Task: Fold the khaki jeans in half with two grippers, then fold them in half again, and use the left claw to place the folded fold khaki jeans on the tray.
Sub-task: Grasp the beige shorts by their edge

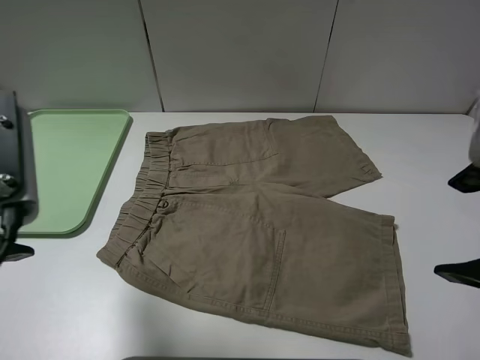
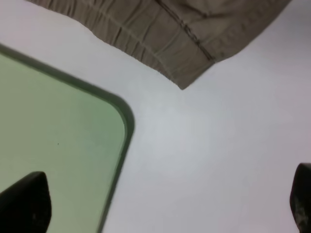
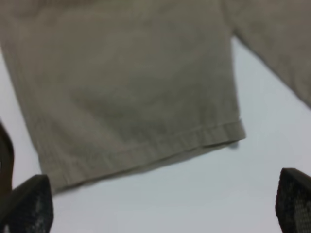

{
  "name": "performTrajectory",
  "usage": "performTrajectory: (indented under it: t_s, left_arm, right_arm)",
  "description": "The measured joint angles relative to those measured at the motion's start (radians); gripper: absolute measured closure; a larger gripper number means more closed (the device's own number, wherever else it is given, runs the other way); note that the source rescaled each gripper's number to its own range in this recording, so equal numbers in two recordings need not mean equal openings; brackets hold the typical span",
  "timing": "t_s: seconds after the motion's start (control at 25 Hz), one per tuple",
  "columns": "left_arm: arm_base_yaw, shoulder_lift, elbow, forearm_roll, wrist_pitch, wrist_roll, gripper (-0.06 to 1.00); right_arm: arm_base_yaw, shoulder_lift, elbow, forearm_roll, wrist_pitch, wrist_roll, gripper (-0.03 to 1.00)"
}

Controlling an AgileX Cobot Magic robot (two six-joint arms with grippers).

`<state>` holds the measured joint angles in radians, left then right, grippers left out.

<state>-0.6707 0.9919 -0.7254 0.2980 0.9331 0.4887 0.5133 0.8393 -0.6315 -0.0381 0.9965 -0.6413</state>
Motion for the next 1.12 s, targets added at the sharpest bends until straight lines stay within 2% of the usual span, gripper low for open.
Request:
performTrajectory:
  t_s: [0.12,0.36,0.64,0.88,1.12]
  left_arm:
    - [-0.014,0.046,0.0,0.025,-0.022,0.026,-0.06]
    - [-0.015,0.121,0.0,0.034,-0.08,0.167,-0.06]
    - [-0.015,0.228,0.009,0.035,-0.115,0.294,-0.06]
    - [-0.015,0.305,0.076,0.035,-0.248,0.331,-0.06]
    - [-0.015,0.381,0.13,0.042,-0.367,0.373,-0.06]
  right_arm:
    - [0.021,0.051,0.048,-0.011,-0.018,0.0,-0.03]
    - [0.026,0.077,0.145,-0.016,-0.115,-0.001,-0.03]
    - [0.026,0.077,0.264,-0.016,-0.222,-0.07,-0.03]
    - [0.026,0.096,0.284,-0.019,-0.335,-0.09,-0.03]
    - [0.026,0.256,0.284,-0.07,-0.399,-0.09,-0.03]
